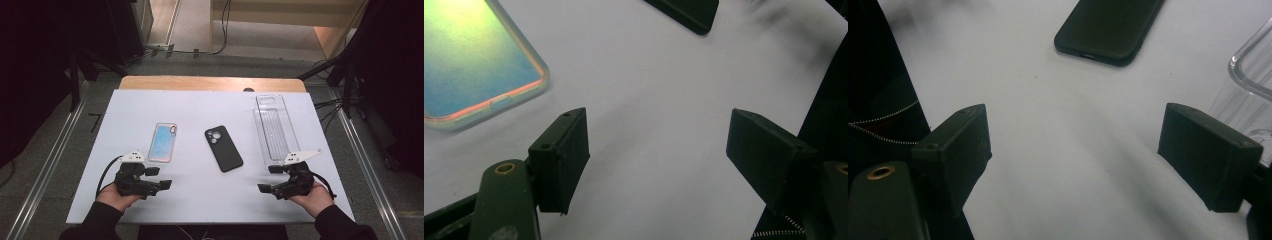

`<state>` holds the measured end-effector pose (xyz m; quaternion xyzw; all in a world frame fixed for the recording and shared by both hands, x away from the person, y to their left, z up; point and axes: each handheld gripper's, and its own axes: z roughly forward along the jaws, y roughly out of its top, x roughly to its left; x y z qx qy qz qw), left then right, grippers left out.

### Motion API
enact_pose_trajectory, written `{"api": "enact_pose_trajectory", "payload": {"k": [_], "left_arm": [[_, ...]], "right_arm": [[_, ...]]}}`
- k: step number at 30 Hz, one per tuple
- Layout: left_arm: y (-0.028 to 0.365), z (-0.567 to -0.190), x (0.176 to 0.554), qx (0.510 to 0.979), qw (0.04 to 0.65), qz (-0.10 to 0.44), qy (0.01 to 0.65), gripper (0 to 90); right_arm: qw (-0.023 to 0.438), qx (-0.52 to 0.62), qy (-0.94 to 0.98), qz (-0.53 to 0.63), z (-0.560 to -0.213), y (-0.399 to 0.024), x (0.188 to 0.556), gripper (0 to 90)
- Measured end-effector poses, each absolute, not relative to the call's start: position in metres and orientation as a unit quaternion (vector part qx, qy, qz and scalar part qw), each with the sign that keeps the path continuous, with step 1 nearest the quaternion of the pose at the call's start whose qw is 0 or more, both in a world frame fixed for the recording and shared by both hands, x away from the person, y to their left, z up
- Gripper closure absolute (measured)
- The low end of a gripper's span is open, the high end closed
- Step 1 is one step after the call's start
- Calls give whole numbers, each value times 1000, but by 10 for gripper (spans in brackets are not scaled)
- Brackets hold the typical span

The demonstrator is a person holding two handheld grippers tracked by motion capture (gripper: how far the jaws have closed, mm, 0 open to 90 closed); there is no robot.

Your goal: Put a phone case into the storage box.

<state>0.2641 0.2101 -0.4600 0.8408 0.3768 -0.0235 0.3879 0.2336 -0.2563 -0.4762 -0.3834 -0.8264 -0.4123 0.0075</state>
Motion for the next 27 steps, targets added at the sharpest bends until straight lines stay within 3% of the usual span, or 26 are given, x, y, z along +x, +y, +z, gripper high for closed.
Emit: {"api": "enact_pose_trajectory", "payload": {"k": [27], "left_arm": [[209,-458,263,851,380,-22,362,231]], "right_arm": [[12,-386,-831,-399,-477,-255,234,118]]}}
